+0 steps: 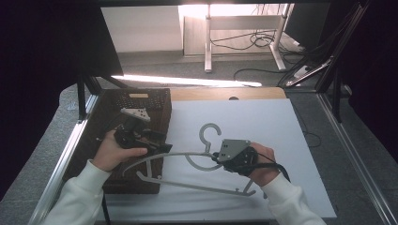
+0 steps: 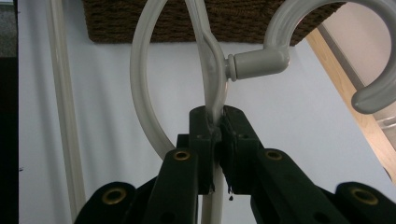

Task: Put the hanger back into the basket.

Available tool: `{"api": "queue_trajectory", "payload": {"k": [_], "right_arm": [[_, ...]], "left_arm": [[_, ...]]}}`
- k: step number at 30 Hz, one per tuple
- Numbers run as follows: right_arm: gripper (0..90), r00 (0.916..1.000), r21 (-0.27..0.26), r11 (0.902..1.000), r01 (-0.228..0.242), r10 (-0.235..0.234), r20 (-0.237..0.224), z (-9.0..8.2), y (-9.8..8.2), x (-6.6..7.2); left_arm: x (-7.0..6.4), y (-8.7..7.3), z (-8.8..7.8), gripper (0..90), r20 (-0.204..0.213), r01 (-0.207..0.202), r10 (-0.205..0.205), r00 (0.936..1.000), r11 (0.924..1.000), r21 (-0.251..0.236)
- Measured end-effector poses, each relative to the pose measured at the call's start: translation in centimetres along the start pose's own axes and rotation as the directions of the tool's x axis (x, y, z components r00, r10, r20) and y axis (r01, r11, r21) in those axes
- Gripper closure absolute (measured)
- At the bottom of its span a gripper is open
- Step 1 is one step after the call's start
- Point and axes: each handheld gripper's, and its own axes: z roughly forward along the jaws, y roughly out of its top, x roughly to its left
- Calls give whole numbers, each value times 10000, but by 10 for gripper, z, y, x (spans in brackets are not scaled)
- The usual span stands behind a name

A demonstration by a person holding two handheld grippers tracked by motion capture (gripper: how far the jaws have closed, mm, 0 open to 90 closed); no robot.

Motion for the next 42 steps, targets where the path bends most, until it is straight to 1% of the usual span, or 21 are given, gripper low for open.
{"api": "queue_trajectory", "payload": {"k": [3, 4, 5, 7, 9, 11, 14, 16, 19, 21, 22, 23, 24, 26, 27, 30, 31, 32, 37, 40, 42], "right_arm": [[823, 9998, -35, 9999, 159, -159, -130, 1, 2, 3], [822, 9991, -2, 9993, 376, -376, -179, 2, 5, 6], [822, 9991, -2, 9993, 376, -376, -179, 2, 5, 6], [822, 9978, 18, 9980, 639, -639, -170, 2, 7, 9], [822, 9968, 20, 9970, 774, -774, -186, 4, 9, 11], [823, 9970, -76, 9972, 747, -748, -217, 5, 10, 12], [822, 9972, 19, 9974, 720, -720, -210, 5, 10, 12], [823, 9970, -20, 9971, 762, -762, -152, 6, 9, 11], [823, 9975, -89, 9975, 696, -697, -84, 5, 9, 11], [822, 9976, -180, 9975, 688, -689, -65, 4, 10, 12], [822, 9972, -104, 9972, 742, -743, -34, 4, 10, 12], [823, 9971, -124, 9971, 754, -754, -32, 4, 10, 12], [823, 9971, -124, 9971, 754, -754, -32, 4, 10, 12], [822, 9970, -56, 9970, 774, -774, 51, 5, 10, 12], [822, 9969, -34, 9970, 779, -779, 69, 6, 11, 12], [822, 9967, -17, 9967, 815, -815, -49, 6, 11, 12], [822, 9967, -17, 9967, 815, -815, -49, 6, 11, 12], [822, 9967, -37, 9967, 806, -806, -76, 6, 10, 12], [821, 9976, -267, 9977, 631, -637, -252, 6, 10, 10], [819, 9977, -265, 9976, 639, -645, -220, 2, 12, 9], [816, 9976, -292, 9974, 664, -669, -187, 0, 13, 9]], "left_arm": [[0, -1, 6, 434, 248, -29, 21, 9997, 9996, 295], [0, -1, 8, 456, 366, -90, 76, 9993, 9992, 391], [0, -1, 9, 456, 505, -104, 81, 9987, 9989, 464], [0, -2, 12, 472, 908, -117, 60, 9958, 9980, 622], [0, -2, 15, 477, 1232, -169, 61, 9924, 9961, 870], [-1, -3, 18, 477, 1436, -240, 88, 9896, 9942, 1044], [0, -4, 18, 478, 1676, -228, 45, 9858, 9939, 1078], [0, -5, 20, 485, 1660, -213, -3, 9861, 9915, 1282], [0, -7, 26, 513, 1672, -271, 6, 9859, 9873, 1564], [-1, -8, 27, 565, 1630, -345, 74, 9866, 9859, 1639], [-2, -8, 28, 597, 1617, -351, 78, 9868, 9853, 1670], [-2, -9, 29, 655, 1606, -362, 81, 9870, 9843, 1727], [-2, -9, 29, 655, 1608, -368, 77, 9870, 9832, 1789], [-3, -9, 30, 707, 1600, -412, 95, 9871, 9797, 1962], [-4, -9, 31, 762, 1632, -450, 112, 9865, 9777, 2050], [-6, -10, 31, 785, 1738, -628, 244, 9845, 9737, 2190], [-7, -10, 31, 785, 1782, -581, 205, 9838, 9763, 2083], [-7, -10, 30, 788, 1757, -723, 354, 9838, 9753, 2085], [-10, -12, 24, 803, 1831, -807, 491, 9819, 9822, 1696], [-12, -12, 22, 805, 1787, -830, 549, 9824, 9846, 1539], [-13, -11, 21, 807, 1687, -899, 650, 9835, 9854, 1448]]}}
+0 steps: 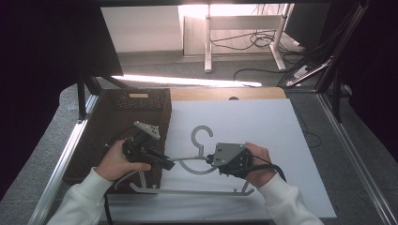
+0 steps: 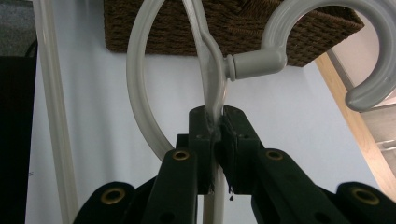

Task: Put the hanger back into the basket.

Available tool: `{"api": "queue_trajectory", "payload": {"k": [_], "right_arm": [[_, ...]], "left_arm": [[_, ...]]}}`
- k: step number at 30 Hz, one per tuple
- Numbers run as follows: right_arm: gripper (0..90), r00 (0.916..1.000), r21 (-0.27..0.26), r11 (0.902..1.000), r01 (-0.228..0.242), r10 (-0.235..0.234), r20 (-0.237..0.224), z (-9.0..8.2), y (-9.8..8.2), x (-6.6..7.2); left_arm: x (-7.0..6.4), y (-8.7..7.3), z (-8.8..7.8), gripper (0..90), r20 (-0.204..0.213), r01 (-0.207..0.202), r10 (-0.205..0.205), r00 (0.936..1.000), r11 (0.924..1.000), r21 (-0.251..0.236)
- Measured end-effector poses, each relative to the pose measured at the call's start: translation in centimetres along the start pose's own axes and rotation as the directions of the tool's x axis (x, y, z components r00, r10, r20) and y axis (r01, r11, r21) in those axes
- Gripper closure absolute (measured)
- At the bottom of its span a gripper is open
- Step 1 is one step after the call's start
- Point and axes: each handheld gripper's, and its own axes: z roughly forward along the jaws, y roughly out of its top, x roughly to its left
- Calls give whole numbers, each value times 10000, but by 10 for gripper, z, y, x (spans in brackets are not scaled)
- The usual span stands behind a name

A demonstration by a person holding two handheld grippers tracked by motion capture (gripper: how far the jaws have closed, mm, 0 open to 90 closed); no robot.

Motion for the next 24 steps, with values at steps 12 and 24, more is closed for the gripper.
{"api": "queue_trajectory", "payload": {"k": [12, 24], "right_arm": [[432, 9797, -1551, 9722, -1756, 1880, 691, -25, -6, -15], [368, 9380, -2366, 9250, -2974, 3293, 1081, -61, -33, -25]], "left_arm": [[-3, -7, -20, 809, -989, -92, 10, 9951, 9966, -823], [0, -27, -57, 809, -2054, 125, -595, 9769, 9748, -2229]]}}
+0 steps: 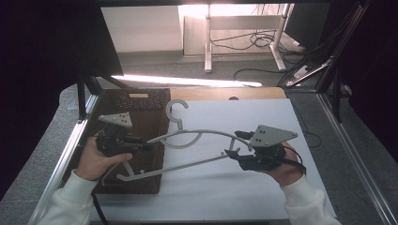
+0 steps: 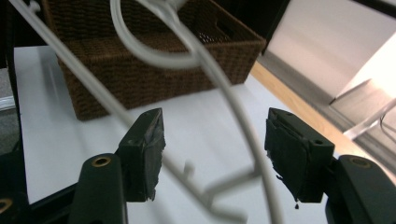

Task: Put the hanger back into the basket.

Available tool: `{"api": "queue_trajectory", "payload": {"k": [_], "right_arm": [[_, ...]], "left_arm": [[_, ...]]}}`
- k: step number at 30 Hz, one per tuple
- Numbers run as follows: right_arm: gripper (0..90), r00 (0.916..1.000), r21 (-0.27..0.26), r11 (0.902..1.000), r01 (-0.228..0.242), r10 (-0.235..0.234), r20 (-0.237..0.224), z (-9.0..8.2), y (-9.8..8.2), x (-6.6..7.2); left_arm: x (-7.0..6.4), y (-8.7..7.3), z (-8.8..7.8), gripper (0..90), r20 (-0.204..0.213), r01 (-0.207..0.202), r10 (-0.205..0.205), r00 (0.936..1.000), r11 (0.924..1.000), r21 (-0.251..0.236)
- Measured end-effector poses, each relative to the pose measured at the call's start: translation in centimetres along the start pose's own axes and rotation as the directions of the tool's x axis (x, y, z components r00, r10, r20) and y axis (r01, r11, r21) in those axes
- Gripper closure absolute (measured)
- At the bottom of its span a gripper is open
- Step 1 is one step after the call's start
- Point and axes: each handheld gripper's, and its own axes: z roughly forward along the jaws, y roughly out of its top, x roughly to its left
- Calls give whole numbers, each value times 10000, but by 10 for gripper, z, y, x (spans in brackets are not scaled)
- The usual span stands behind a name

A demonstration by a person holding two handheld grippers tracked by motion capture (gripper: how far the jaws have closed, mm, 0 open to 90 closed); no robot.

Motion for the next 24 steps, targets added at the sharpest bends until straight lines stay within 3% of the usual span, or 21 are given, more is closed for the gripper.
{"api": "queue_trajectory", "payload": {"k": [5, 11, 24], "right_arm": [[333, 9968, 414, 9961, -785, 778, 190, -4, -24, -8], [313, 9847, 505, 9836, -1734, 1723, 245, -11, -44, -20], [294, 9680, 913, 9642, -2491, 2450, 542, -6, -68, -33]], "left_arm": [[5, -6, -9, 809, -177, 115, -120, 9998, 9995, -286], [10, -12, -20, 808, -442, 324, -361, 9984, 9962, -809], [26, -26, -34, 808, -1071, 823, -980, 9894, 9863, -1427]]}}
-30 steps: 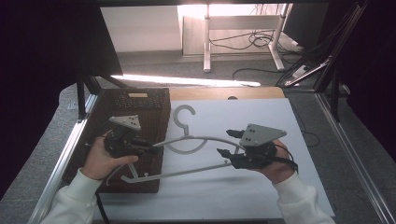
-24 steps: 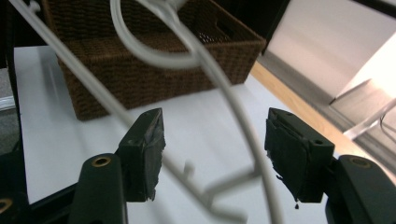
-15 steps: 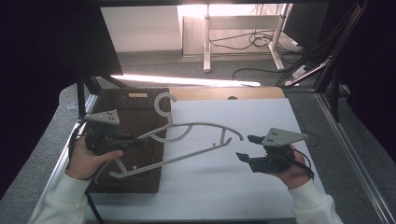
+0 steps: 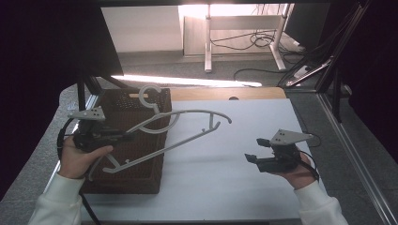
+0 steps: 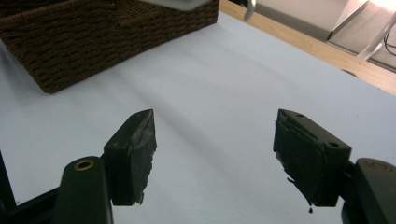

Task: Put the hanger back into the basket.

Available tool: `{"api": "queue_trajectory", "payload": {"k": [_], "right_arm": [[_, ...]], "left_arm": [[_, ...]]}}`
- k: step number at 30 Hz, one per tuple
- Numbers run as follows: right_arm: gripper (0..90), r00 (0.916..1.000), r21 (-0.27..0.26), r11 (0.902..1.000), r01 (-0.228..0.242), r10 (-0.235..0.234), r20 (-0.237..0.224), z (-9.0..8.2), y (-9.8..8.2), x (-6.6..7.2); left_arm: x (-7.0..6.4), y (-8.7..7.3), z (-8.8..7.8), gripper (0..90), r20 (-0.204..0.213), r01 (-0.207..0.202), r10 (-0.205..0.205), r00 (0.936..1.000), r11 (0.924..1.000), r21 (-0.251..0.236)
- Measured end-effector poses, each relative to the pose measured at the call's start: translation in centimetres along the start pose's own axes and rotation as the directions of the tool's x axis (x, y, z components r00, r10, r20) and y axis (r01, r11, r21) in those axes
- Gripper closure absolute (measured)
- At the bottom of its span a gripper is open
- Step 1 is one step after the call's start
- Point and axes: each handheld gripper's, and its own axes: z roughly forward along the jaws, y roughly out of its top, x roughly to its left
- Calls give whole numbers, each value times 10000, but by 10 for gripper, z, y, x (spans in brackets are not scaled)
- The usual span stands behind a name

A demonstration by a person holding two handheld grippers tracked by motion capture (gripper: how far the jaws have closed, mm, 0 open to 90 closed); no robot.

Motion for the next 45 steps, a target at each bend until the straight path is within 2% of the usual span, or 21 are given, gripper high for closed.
{"api": "queue_trajectory", "payload": {"k": [7, 16, 25, 29, 40, 42, 45], "right_arm": [[289, 9996, 191, 9994, -287, 287, 0, 3, -4, -4], [286, 9990, 326, 9985, -438, 437, 21, 6, -7, -7], [277, 9977, 413, 9969, -665, 659, 148, 7, -9, -11], [277, 9978, 443, 9968, -659, 653, 146, 8, -10, -12], [273, 9973, 537, 9960, -712, 703, 191, 10, -11, -14], [271, 9972, 558, 9958, -725, 714, 208, 10, -11, -14], [266, 9969, 580, 9955, -747, 730, 301, 11, -12, -15]], "left_arm": [[10, -6, -6, 808, -231, 291, -296, 9993, 9993, -238], [23, -13, -15, 807, -507, 673, -704, 9962, 9960, -593], [36, -20, -19, 807, -918, 987, -1062, 9901, 9916, -831], [45, -23, -25, 807, -1178, 1171, -1287, 9847, 9880, -1006], [65, -33, -46, 807, -2065, 1601, -1928, 9593, 9732, -1649], [67, -35, -49, 807, -2246, 1617, -1983, 9541, 9719, -1708], [72, -39, -50, 806, -2337, 1709, -2085, 9497, 9703, -1712]]}}
